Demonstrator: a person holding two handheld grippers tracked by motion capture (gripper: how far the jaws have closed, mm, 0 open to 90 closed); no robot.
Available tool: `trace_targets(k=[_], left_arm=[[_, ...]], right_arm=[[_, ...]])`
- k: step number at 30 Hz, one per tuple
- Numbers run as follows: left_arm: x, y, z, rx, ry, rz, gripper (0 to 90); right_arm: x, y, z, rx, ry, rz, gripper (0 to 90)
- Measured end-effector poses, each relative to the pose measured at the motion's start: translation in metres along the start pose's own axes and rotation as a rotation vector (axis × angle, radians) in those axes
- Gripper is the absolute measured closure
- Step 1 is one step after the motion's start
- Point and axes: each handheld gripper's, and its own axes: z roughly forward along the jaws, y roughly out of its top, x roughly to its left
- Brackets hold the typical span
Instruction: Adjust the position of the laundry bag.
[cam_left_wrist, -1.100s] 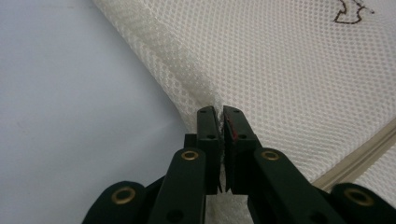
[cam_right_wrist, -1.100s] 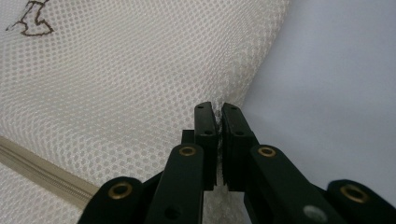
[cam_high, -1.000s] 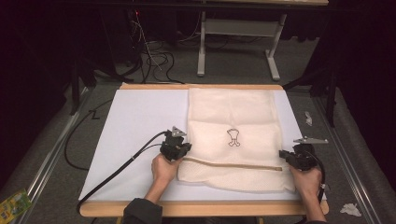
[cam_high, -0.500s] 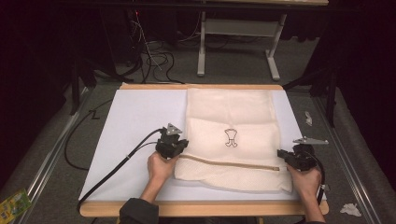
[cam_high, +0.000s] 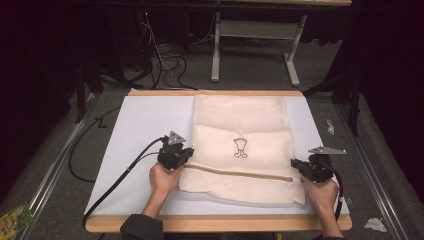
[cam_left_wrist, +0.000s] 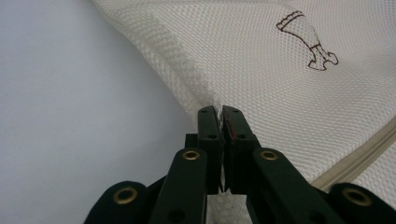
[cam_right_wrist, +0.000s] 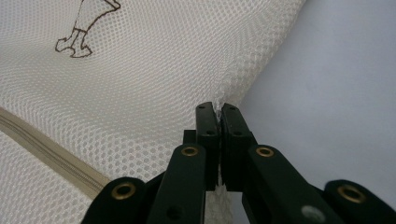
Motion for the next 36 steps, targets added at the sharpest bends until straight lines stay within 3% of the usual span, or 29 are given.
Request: trace_targets(k=[13,22,36], left_arm=[[0.020,-0.016,-0.024,-0.016,0.058,-0.012,87.1],[0.035,-0.026,-0.040,-0.033,0.086,-0.050,87.0],[0.049,-0.044,-0.049,-0.038,0.114,-0.078,86.5]], right_arm=[[0.025,0.009,0.011,-0.013,0.044,-0.034,89.1],[0.044,0.017,0.022,-0.023,0.085,-0.054,89.1],[0.059,0.019,0.032,-0.036,0.123,-0.062,88.9]])
